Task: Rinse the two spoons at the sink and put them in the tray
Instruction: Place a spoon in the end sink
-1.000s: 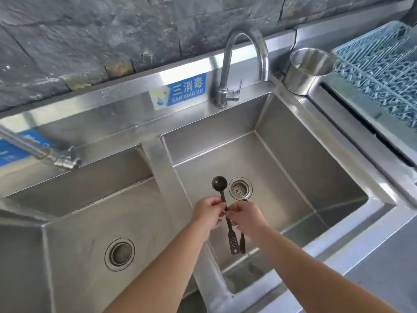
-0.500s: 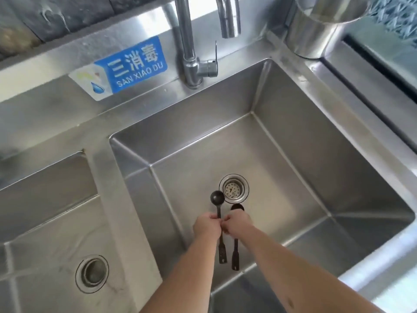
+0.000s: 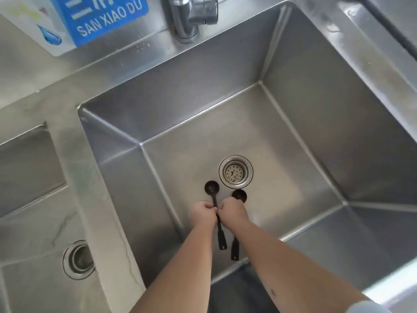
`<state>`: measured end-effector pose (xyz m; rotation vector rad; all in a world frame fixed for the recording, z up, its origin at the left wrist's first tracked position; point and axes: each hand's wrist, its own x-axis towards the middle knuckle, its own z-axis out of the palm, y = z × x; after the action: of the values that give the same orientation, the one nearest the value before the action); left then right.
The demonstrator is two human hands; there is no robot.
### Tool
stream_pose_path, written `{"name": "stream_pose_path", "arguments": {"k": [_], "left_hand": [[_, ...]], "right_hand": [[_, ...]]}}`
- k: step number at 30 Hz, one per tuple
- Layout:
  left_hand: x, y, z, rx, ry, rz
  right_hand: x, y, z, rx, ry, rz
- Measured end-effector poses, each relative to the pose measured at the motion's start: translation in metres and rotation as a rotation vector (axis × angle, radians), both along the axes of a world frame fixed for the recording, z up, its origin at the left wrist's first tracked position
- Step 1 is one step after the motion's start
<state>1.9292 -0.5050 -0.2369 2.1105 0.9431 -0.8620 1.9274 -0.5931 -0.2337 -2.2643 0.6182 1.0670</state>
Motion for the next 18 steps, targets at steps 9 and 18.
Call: {"name": "stream_pose_path", "arguments": {"k": [9, 18], "left_hand": [[-0.003, 0.012, 0.073, -0.066, -0.053, -0.218], [-0.021, 0.101, 0.219, 0.028, -0.569, -0.742]], "right_hand": [[-0.007, -0.007, 0.073, 0.029, -0.114, 0.071], [-0.032, 0.033, 0.210, -0.136, -0.447, 0.425]]}}
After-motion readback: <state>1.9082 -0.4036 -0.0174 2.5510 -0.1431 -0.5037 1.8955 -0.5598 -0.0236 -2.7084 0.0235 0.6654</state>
